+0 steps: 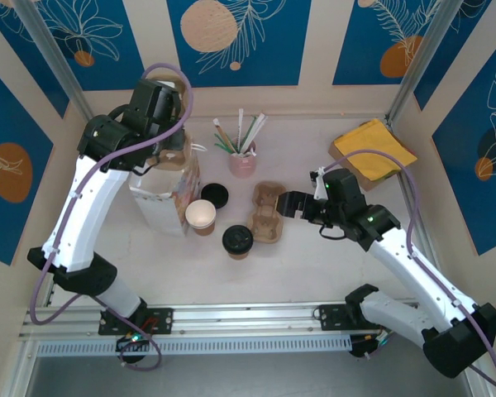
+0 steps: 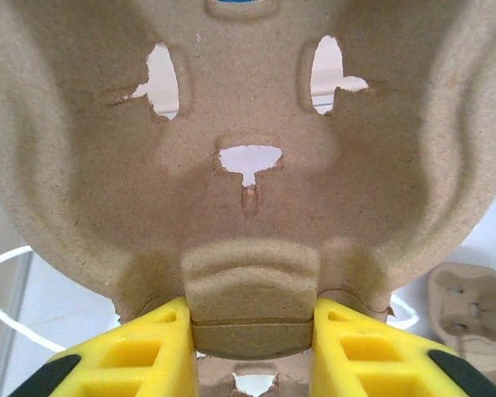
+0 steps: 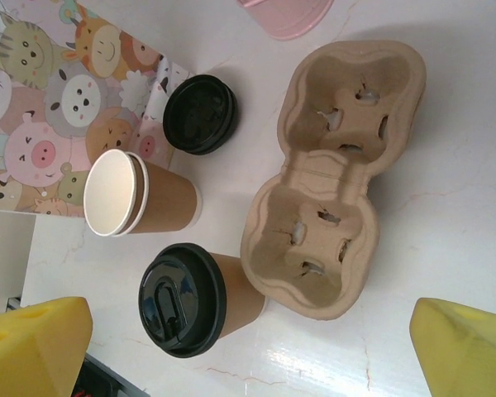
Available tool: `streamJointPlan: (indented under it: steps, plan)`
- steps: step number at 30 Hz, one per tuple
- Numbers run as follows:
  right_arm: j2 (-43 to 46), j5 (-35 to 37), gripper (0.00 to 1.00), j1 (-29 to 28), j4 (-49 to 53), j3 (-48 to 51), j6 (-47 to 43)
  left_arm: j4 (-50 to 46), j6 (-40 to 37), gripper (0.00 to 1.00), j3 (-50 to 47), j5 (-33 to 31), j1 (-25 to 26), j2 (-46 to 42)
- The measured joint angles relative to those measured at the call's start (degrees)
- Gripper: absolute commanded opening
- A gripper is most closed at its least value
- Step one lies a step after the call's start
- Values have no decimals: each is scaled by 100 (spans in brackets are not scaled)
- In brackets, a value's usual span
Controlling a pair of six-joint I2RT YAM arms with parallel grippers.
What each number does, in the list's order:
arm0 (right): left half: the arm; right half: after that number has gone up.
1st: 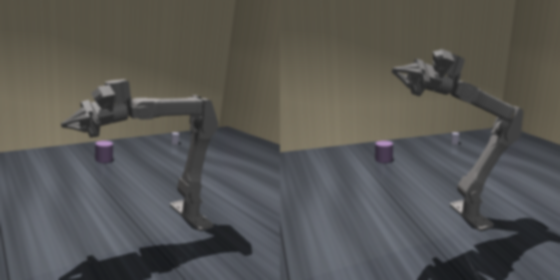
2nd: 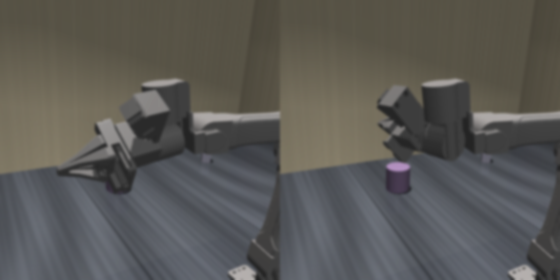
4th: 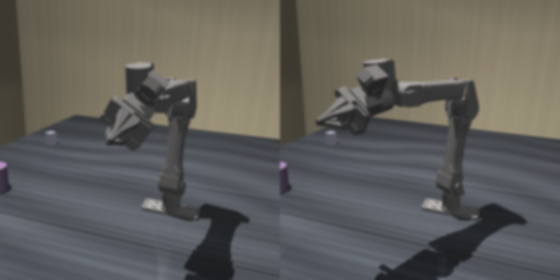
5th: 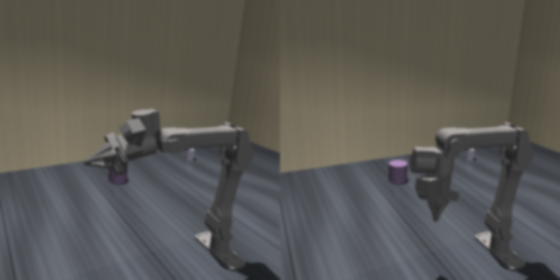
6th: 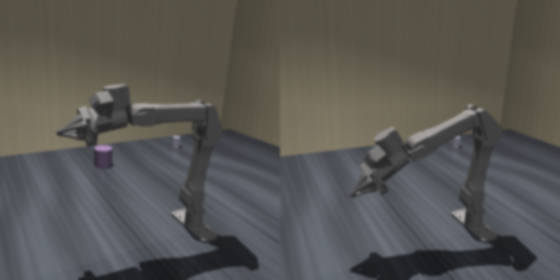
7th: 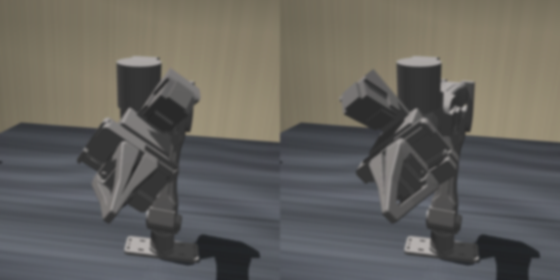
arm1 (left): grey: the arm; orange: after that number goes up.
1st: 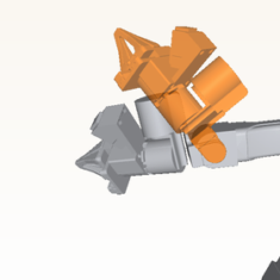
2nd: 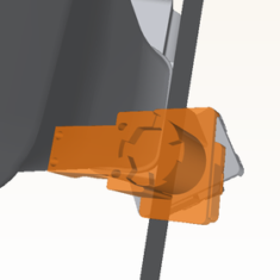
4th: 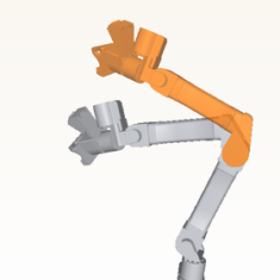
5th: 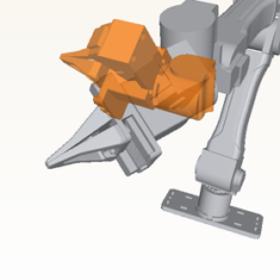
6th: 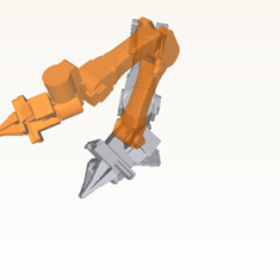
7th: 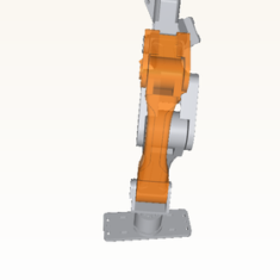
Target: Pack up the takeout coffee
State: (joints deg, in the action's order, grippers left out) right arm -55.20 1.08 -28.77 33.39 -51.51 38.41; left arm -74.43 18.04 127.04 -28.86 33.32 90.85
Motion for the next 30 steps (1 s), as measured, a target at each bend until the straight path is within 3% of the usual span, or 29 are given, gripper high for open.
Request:
streamJointPlan:
  steps: [10, 18, 30]
  plan:
    - [-299, -2, 99, -11, -70, -144, -87, 308, -380, 31, -1058, -63, -629, -343]
    - [-466, -4, 99, -9, -131, -175, -149, 564, -560, 31, -1475, 614, -1095, -413]
    - [-522, -68, 99, 144, -205, -175, -214, 1062, -776, 31, -2409, 1517, -1362, -516]
